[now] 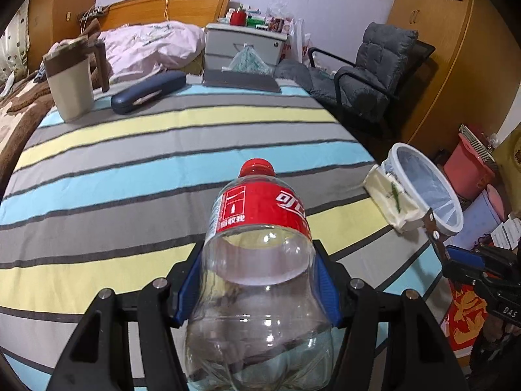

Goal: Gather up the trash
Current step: 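Carry the bottle and snack bar over the white bin with both tools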

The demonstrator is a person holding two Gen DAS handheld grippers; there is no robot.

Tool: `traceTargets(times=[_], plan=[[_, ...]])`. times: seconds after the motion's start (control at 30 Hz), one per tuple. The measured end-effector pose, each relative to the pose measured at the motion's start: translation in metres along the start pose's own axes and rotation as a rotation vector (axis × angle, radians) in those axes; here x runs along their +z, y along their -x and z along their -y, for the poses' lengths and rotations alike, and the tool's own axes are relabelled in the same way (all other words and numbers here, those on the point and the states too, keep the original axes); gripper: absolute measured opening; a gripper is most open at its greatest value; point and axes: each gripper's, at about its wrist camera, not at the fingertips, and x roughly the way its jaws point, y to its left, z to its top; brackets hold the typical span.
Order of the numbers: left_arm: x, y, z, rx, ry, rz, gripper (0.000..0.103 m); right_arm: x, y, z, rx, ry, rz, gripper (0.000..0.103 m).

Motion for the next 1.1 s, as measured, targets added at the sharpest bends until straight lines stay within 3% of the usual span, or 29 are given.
traceTargets(times=[0.4, 0.97, 1.1], plan=[[0.014, 0.023, 0.041, -0.05, -0.074, 0.073, 0.064, 0.004, 0.02, 0.014, -0.09, -0.038, 0.082, 0.023], [0.048, 0.005, 0.158, -0.215, -0.221, 0.095, 0.064, 0.003, 0.063, 0.068, -0.29, -0.136, 0.188, 0.023], [0.054, -0.004, 0.19, -0.221, -0.272, 0.094, 0.064, 0.002, 0.073, 0.085, -0.335, -0.16, 0.2, 0.023]])
